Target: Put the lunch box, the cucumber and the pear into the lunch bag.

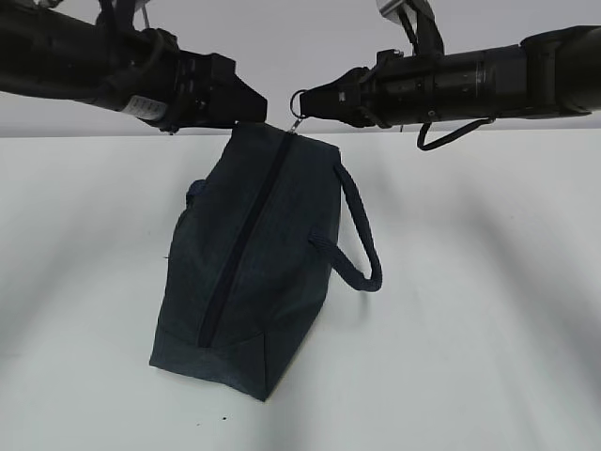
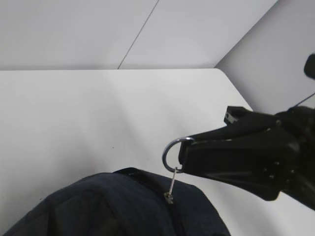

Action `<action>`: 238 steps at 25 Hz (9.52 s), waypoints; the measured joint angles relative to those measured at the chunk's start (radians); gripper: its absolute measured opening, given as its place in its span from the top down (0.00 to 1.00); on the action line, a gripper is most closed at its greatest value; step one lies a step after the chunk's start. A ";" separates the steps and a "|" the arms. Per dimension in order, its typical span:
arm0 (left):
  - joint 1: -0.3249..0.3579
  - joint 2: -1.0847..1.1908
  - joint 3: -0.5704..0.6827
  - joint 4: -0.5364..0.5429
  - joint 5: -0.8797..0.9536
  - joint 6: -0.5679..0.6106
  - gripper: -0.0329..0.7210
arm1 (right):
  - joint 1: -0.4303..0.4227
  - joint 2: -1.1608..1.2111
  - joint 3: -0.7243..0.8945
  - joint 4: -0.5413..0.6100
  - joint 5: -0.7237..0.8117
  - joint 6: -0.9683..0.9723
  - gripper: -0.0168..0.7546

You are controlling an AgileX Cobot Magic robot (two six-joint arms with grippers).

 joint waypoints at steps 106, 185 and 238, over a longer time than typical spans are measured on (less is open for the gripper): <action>-0.011 -0.223 -0.032 0.701 0.103 -0.366 0.48 | -0.002 -0.417 -0.007 -1.327 0.084 1.238 0.55; -0.011 -1.711 0.722 1.203 0.461 -0.936 0.48 | -0.002 -1.984 0.897 -1.669 0.277 1.511 0.55; 0.273 -1.728 0.722 1.200 0.461 -0.936 0.64 | -0.101 -2.016 0.897 -1.669 0.273 1.511 0.55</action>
